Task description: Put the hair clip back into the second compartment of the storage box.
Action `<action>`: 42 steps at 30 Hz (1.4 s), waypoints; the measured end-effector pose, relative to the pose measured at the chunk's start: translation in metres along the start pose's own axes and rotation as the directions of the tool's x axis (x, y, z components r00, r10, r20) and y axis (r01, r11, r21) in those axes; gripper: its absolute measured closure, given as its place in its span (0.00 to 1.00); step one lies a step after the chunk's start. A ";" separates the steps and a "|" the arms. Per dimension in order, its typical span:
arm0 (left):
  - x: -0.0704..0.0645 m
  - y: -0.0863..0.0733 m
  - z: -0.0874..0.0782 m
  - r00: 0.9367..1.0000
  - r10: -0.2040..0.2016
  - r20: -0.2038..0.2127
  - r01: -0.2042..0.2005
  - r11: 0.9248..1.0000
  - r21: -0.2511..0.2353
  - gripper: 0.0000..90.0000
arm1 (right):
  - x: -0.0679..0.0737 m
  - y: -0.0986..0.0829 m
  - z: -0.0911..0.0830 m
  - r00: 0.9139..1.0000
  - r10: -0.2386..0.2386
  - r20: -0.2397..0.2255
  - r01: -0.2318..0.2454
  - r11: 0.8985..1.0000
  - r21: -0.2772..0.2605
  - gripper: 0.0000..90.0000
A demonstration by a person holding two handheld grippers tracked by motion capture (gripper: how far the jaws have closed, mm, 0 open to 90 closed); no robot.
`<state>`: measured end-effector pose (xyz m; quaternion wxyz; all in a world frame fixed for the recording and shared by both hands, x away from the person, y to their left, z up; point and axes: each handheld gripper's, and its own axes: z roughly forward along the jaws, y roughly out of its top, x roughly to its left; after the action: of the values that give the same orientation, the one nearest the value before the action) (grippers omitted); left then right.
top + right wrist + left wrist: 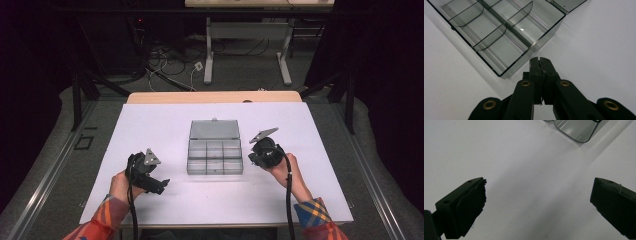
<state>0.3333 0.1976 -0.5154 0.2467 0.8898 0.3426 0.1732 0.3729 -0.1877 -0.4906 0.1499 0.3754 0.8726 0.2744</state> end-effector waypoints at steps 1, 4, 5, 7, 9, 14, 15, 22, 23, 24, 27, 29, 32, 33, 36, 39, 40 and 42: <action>0.000 0.000 0.000 1.000 0.001 0.002 -0.001 1.000 0.003 0.00 | 0.000 0.001 0.000 1.000 -0.005 -0.003 0.005 1.000 0.005 0.99; 0.000 0.000 0.000 1.000 -0.001 0.001 0.001 1.000 0.001 0.00 | 0.002 0.004 0.000 1.000 -0.013 0.002 0.013 1.000 0.002 0.99; 0.000 0.000 0.000 1.000 0.000 0.002 0.000 1.000 0.004 0.00 | 0.003 0.005 0.001 1.000 0.001 -0.003 -0.001 1.000 -0.003 0.99; 0.001 0.000 0.000 1.000 -0.001 0.004 0.001 1.000 0.002 0.00 | 0.004 0.007 0.001 1.000 -0.016 0.000 0.016 1.000 -0.006 0.99; 0.001 0.000 0.000 1.000 -0.001 0.003 0.001 1.000 0.002 0.00 | 0.005 0.009 0.002 1.000 -0.023 -0.003 0.023 1.000 -0.007 0.99; 0.001 -0.001 0.000 1.000 -0.004 -0.001 0.004 1.000 0.000 0.00 | 0.008 0.013 0.004 1.000 -0.028 -0.004 0.028 1.000 -0.011 0.99; 0.001 0.000 0.000 1.000 -0.003 0.003 0.003 1.000 0.006 0.00 | 0.009 0.014 0.006 1.000 -0.021 -0.003 0.021 1.000 -0.015 0.99; 0.001 -0.001 0.000 1.000 -0.003 0.002 0.003 1.000 0.005 0.00 | 0.012 0.020 0.006 0.999 -0.036 -0.009 0.036 0.999 -0.024 0.99; 0.002 -0.001 0.000 1.000 -0.001 0.003 0.001 1.000 0.005 0.00 | 0.012 0.022 0.006 0.999 -0.044 -0.011 0.044 0.999 -0.019 0.99; 0.001 -0.001 0.001 1.000 -0.002 -0.004 0.002 1.000 -0.001 0.00 | 0.013 0.023 0.006 0.999 -0.043 -0.007 0.043 0.999 -0.027 0.99; 0.001 -0.001 0.001 1.000 -0.002 -0.004 0.002 1.000 0.000 0.00 | 0.015 0.025 0.008 0.999 -0.047 -0.010 0.047 0.999 -0.027 0.99; 0.001 -0.001 0.001 1.000 -0.003 -0.006 0.003 1.000 0.001 0.00 | 0.017 0.027 0.009 0.999 -0.048 -0.012 0.047 0.999 -0.027 0.99; 0.001 -0.001 0.001 1.000 -0.004 -0.002 0.004 1.000 0.002 0.00 | 0.018 0.030 0.012 0.998 -0.053 -0.021 0.053 0.998 -0.025 0.99; 0.001 -0.001 0.002 1.000 -0.002 -0.004 0.002 1.000 -0.001 0.00 | 0.019 0.030 0.013 0.999 -0.052 -0.016 0.051 0.998 -0.027 0.99; 0.001 0.000 0.001 1.000 -0.001 0.000 0.001 1.000 0.006 0.00 | 0.021 0.032 0.015 0.998 -0.062 -0.017 0.061 0.998 -0.023 0.99; 0.002 0.000 0.000 1.000 -0.002 0.003 0.002 1.000 0.004 0.00 | 0.022 0.034 0.017 0.997 -0.067 -0.024 0.066 0.997 -0.025 0.99; 0.002 0.000 0.000 1.000 -0.004 0.003 0.004 1.000 0.003 0.00 | 0.023 0.035 0.018 0.998 -0.067 -0.018 0.067 0.997 -0.032 0.99; 0.002 0.000 0.001 1.000 -0.005 0.004 0.005 1.000 0.004 0.00 | 0.023 0.036 0.019 0.997 -0.069 -0.020 0.068 0.997 -0.031 0.99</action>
<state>0.3348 0.1987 -0.5157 0.2460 0.8899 0.3446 0.1700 0.3869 -0.1428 -0.4859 0.1554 0.3400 0.8822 0.2862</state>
